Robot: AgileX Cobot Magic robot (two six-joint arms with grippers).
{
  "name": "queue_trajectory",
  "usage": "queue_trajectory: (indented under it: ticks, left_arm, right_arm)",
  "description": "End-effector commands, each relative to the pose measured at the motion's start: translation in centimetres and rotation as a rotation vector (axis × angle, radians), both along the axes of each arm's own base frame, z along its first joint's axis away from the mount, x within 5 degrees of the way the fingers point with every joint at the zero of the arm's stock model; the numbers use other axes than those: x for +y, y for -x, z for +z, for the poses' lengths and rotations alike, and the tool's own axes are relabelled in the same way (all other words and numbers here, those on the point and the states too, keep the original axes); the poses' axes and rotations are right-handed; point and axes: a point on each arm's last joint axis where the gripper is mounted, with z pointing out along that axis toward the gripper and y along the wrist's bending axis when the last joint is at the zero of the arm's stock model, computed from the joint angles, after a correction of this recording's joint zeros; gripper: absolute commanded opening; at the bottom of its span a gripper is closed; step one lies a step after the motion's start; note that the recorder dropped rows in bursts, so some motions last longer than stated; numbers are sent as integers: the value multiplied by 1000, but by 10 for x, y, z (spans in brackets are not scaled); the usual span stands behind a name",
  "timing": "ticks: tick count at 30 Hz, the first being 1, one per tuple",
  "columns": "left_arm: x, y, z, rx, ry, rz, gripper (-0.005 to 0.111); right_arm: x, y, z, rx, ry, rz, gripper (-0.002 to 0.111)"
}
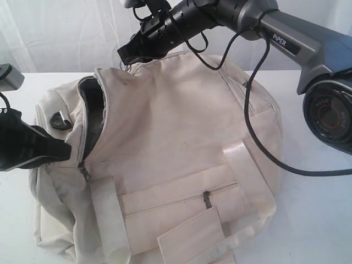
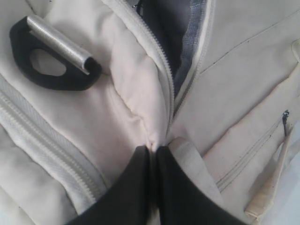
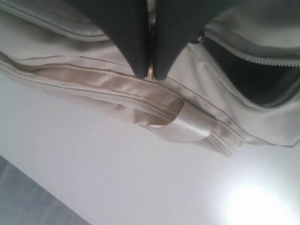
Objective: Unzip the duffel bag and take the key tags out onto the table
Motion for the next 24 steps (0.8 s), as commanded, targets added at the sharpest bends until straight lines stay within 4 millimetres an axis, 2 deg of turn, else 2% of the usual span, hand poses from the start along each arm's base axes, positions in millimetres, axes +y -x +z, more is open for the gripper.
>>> queue_trajectory:
  ticks: [1, 4, 11, 14, 16, 24]
  left_arm:
    - [-3, 4, 1, 23, 21, -19, 0]
    - [-5, 3, 15, -25, 15, -71, 10]
    - [-7, 0, 70, -194, 59, -92, 52]
    - [-7, -5, 83, -256, 68, -66, 63]
    - [-6, -13, 82, -278, 67, -28, 63]
    - [-13, -47, 55, -220, 64, 37, 62]
  right_arm:
    - [-8, 0, 12, 26, -49, 9, 0]
    - [-7, 1, 13, 47, -73, 11, 0]
    - [-3, 0, 19, 67, -156, -14, 0]
    - [-3, -1, 20, 63, -165, -22, 0]
    - [-3, -1, 20, 64, -166, -22, 0]
    - [-3, -1, 20, 63, -167, -25, 0]
